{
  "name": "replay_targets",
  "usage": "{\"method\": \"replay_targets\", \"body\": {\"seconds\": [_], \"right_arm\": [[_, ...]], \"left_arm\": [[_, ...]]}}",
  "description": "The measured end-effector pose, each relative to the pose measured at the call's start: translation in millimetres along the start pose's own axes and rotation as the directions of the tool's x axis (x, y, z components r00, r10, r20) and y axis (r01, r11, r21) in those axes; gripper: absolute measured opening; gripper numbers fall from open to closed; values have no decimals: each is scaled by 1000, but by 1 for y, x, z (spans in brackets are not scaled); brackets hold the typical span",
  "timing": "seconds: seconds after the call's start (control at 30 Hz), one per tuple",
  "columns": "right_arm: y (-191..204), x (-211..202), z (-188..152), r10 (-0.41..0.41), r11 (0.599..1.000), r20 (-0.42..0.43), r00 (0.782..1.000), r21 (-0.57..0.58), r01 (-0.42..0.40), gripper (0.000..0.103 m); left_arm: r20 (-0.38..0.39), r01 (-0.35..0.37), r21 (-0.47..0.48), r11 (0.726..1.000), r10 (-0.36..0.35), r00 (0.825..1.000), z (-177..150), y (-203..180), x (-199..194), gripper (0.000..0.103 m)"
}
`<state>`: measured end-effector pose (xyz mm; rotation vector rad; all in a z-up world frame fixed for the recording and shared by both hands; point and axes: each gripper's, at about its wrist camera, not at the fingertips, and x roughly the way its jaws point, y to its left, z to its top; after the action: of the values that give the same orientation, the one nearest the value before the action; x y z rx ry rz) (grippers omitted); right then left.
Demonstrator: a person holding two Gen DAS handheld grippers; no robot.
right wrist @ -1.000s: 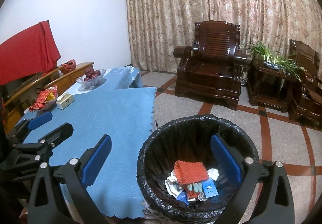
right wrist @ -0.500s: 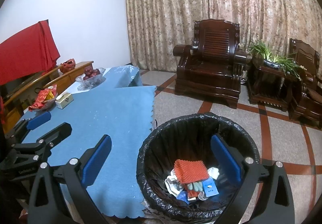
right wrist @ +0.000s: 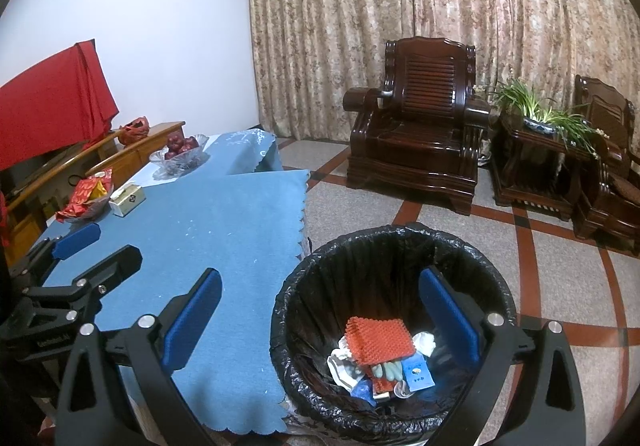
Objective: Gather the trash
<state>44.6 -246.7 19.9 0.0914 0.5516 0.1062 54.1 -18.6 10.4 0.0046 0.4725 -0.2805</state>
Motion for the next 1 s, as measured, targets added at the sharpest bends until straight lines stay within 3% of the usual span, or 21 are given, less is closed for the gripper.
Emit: {"method": "replay_targets", "body": {"seconds": [1.0], "right_arm": [[1, 0, 1, 0, 1000, -1, 1000, 0, 0, 97]], "left_arm": [[-3, -1, 1, 1000, 1, 1000, 1, 1, 0, 97]]}}
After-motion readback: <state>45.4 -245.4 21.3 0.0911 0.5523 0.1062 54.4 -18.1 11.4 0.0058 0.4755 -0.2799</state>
